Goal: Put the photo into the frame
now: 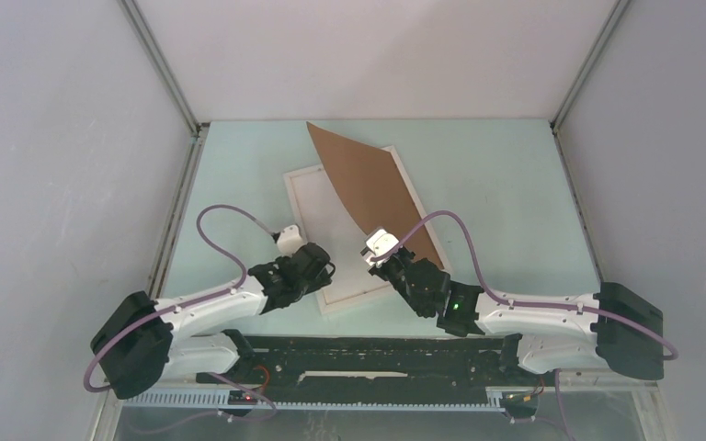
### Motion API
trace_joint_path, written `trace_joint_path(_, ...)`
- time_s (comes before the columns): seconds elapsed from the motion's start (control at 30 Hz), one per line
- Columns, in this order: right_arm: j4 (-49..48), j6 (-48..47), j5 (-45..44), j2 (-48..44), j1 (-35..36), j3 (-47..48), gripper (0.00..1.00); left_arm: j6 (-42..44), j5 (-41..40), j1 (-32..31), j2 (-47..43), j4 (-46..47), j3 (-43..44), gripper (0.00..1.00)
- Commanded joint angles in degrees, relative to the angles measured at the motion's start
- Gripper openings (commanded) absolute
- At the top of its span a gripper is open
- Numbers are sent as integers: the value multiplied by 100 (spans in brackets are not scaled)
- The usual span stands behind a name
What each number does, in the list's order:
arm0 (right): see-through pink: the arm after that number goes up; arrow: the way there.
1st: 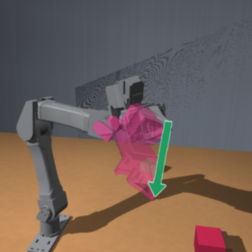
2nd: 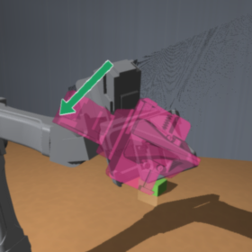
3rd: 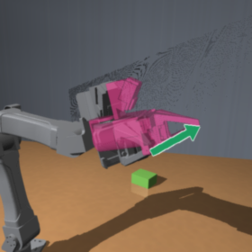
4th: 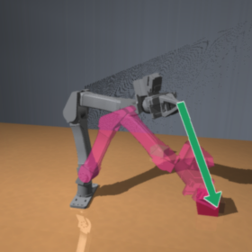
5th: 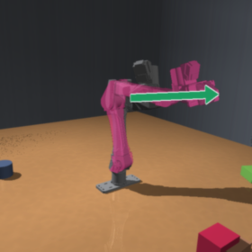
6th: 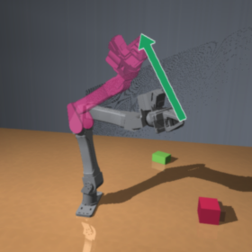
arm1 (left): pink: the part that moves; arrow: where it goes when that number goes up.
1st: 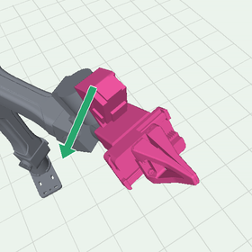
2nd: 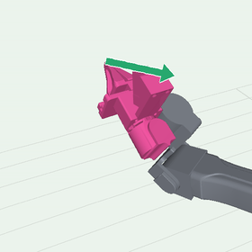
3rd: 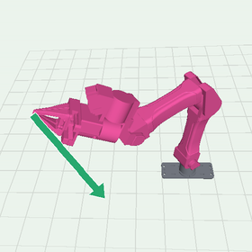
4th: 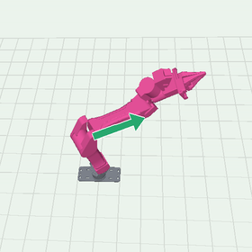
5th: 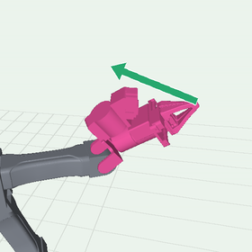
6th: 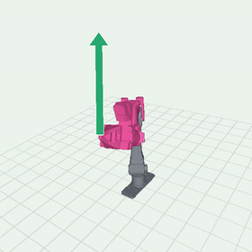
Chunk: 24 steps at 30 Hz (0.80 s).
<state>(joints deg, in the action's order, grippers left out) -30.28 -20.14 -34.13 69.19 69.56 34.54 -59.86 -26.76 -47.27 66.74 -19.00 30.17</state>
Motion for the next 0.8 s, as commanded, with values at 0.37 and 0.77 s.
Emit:
trace_joint_path(0.37, 357, 1233, 328, 148, 72, -215, 0, -246, -435, -87, 223, 24, 69, 46)
trace_joint_path(0.77, 388, 1250, 302, 149, 85, -220, 0, -205, -478, -84, 344, 58, 24, 24)
